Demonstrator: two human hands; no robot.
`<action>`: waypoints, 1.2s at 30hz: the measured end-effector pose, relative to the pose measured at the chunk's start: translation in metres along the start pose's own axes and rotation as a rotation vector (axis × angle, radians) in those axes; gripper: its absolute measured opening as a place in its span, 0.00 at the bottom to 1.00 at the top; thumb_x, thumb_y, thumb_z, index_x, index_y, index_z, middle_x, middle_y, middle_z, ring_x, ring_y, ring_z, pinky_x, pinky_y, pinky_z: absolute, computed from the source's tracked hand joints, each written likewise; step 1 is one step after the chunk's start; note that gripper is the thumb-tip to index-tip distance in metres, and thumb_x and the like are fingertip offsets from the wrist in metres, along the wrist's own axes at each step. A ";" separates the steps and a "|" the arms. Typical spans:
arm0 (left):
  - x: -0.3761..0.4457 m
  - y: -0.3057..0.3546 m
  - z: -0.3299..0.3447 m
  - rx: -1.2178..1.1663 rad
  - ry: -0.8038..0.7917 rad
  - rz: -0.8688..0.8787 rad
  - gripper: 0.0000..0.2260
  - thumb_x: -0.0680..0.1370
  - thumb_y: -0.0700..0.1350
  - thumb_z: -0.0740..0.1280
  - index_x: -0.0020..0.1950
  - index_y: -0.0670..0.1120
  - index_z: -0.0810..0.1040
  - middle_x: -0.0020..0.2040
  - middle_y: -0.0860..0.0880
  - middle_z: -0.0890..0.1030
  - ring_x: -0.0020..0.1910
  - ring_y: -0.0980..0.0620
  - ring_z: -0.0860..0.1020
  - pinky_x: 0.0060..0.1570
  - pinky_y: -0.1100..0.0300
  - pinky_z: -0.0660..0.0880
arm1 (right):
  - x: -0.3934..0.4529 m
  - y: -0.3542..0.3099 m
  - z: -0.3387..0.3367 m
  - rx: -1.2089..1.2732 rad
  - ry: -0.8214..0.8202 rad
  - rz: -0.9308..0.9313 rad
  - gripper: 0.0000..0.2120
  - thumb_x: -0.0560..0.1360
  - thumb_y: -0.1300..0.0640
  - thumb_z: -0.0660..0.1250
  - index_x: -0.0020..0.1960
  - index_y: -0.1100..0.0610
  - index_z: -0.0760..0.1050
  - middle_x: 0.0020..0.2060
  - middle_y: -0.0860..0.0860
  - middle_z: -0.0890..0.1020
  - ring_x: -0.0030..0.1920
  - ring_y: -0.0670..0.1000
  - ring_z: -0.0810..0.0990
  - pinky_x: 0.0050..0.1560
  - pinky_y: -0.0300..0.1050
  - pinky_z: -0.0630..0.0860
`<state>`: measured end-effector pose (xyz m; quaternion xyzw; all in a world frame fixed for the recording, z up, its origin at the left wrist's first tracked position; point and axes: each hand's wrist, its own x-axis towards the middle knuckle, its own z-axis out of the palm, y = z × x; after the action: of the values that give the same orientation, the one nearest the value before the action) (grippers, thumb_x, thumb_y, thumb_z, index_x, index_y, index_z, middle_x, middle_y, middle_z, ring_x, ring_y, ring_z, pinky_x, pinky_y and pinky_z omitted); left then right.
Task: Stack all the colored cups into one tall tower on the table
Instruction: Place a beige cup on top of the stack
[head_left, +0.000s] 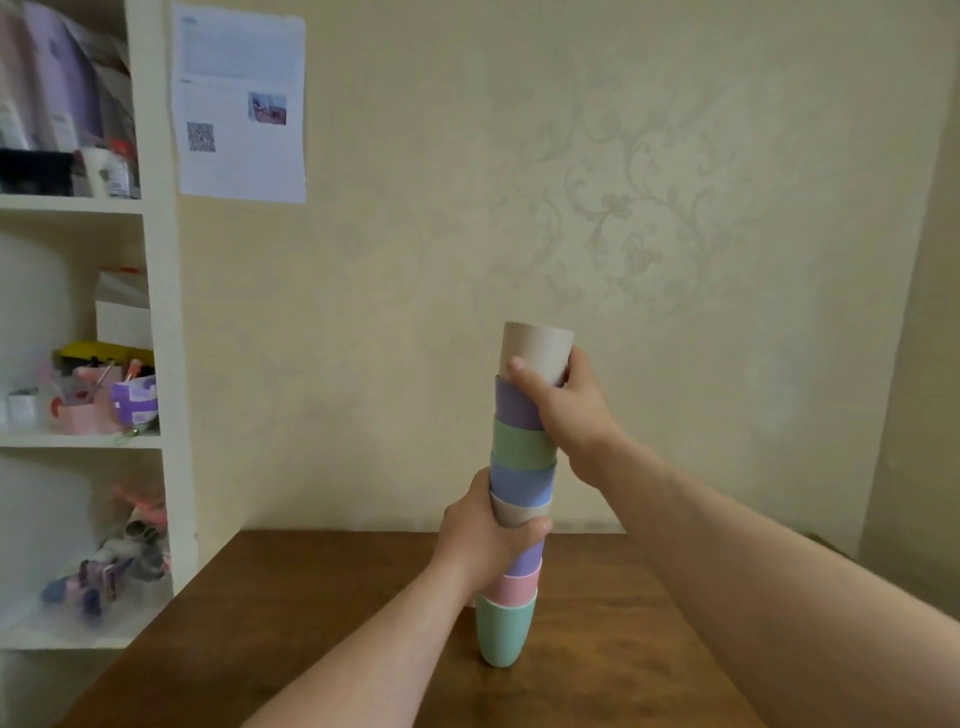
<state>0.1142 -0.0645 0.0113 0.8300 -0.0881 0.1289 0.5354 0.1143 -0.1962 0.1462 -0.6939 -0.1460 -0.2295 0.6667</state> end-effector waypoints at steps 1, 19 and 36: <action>0.001 0.000 0.000 0.003 0.001 -0.001 0.29 0.63 0.65 0.77 0.61 0.65 0.74 0.55 0.61 0.84 0.52 0.57 0.83 0.53 0.52 0.82 | 0.000 0.000 0.002 0.009 -0.006 -0.002 0.20 0.78 0.48 0.78 0.64 0.47 0.73 0.56 0.45 0.84 0.56 0.47 0.85 0.51 0.45 0.81; 0.002 -0.001 0.000 -0.026 0.014 -0.023 0.30 0.63 0.65 0.76 0.62 0.63 0.74 0.54 0.61 0.84 0.50 0.59 0.83 0.47 0.59 0.80 | -0.002 0.023 0.014 0.193 -0.065 0.019 0.26 0.71 0.48 0.76 0.67 0.40 0.74 0.53 0.42 0.87 0.53 0.45 0.87 0.50 0.43 0.83; 0.005 -0.003 -0.006 -0.045 0.022 -0.034 0.26 0.62 0.67 0.78 0.57 0.66 0.74 0.49 0.61 0.86 0.47 0.59 0.85 0.46 0.56 0.83 | -0.013 0.043 0.006 -0.036 -0.165 0.068 0.22 0.78 0.51 0.79 0.69 0.46 0.75 0.58 0.49 0.87 0.57 0.50 0.88 0.59 0.52 0.85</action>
<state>0.1196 -0.0575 0.0125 0.8178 -0.0710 0.1271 0.5568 0.1260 -0.1919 0.1026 -0.7270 -0.1725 -0.1512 0.6472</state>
